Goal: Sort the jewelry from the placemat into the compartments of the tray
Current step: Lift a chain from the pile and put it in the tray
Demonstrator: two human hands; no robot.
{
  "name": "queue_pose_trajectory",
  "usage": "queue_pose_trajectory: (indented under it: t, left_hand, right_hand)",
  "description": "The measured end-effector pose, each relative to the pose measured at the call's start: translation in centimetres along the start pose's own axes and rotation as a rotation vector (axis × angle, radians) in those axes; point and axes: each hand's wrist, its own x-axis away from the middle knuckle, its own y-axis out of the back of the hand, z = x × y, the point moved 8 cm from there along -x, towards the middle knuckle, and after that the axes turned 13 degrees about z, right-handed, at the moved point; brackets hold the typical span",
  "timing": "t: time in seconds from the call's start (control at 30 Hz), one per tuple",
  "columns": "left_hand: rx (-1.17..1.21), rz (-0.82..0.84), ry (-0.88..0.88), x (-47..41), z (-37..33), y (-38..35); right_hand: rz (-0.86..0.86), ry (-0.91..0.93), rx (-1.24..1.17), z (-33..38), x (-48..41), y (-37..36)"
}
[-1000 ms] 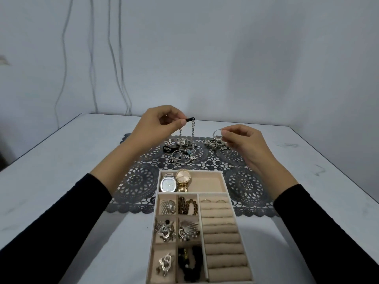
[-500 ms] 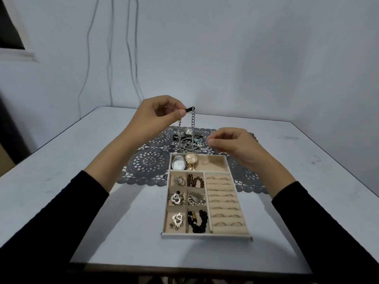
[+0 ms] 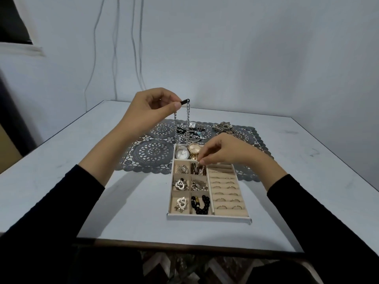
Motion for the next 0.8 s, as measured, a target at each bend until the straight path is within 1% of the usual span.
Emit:
queue_pose_trajectory:
  t: [0.27, 0.4, 0.5, 0.57, 0.6, 0.67, 0.7, 0.8]
  left_hand:
    - [-0.025, 0.002, 0.006, 0.1, 0.0, 0.5]
    - [-0.005, 0.015, 0.008, 0.2, 0.0, 0.2]
    - [-0.002, 0.024, -0.002, 0.4, -0.2, -0.1]
    - [0.000, 0.029, -0.011, 0.4, -0.3, -0.3]
    - [0.004, 0.031, -0.015, 0.5, -0.4, -0.3]
    - [0.011, 0.035, -0.023, 0.5, -0.6, -0.5]
    - [0.012, 0.038, -0.026, 0.5, -0.7, -0.6]
    - [0.016, 0.053, -0.035, 0.4, -1.3, -1.1]
  right_hand:
    - [-0.008, -0.053, 0.098, 0.1, -0.5, -0.4]
    - [-0.034, -0.036, 0.066, 0.0, 0.2, -0.3]
    - [-0.177, -0.001, 0.000, -1.0, 1.6, 0.8]
    - [-0.338, -0.015, -0.144, -2.9, 2.7, 1.8]
    - [-0.438, -0.041, -0.172, -4.0, 3.3, 2.3]
    - [-0.621, -0.125, -0.043, -5.8, 4.7, 3.3]
    - [-0.671, -0.168, 0.038, -6.5, 5.2, 3.7]
    - [-0.670, -0.271, 0.182, -8.5, 6.0, 3.6]
